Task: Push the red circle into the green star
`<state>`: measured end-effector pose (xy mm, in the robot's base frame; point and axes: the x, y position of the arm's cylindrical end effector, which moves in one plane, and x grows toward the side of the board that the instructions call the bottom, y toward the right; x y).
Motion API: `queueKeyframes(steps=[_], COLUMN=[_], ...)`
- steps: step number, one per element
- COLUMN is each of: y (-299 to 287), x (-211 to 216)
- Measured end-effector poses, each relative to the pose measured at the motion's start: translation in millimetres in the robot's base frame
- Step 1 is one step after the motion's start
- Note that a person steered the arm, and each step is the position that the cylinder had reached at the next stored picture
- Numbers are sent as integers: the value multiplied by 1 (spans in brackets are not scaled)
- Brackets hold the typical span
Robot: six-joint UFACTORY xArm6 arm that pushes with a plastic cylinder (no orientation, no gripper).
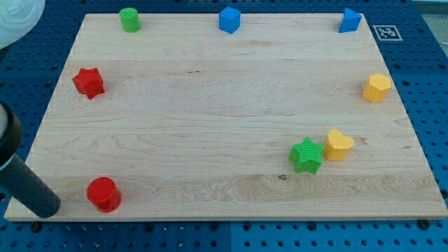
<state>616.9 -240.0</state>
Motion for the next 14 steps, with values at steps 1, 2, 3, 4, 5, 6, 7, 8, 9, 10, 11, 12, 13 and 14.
queueKeyframes(steps=[1, 2, 3, 4, 5, 6, 7, 8, 9, 10, 11, 12, 13, 14], y=[30, 94, 150, 147, 118, 118, 112, 86, 70, 80, 111, 142, 158, 173], x=[1, 1, 1, 1, 1, -3, -26, -32, -41, -45, -45, -47, -60, -75])
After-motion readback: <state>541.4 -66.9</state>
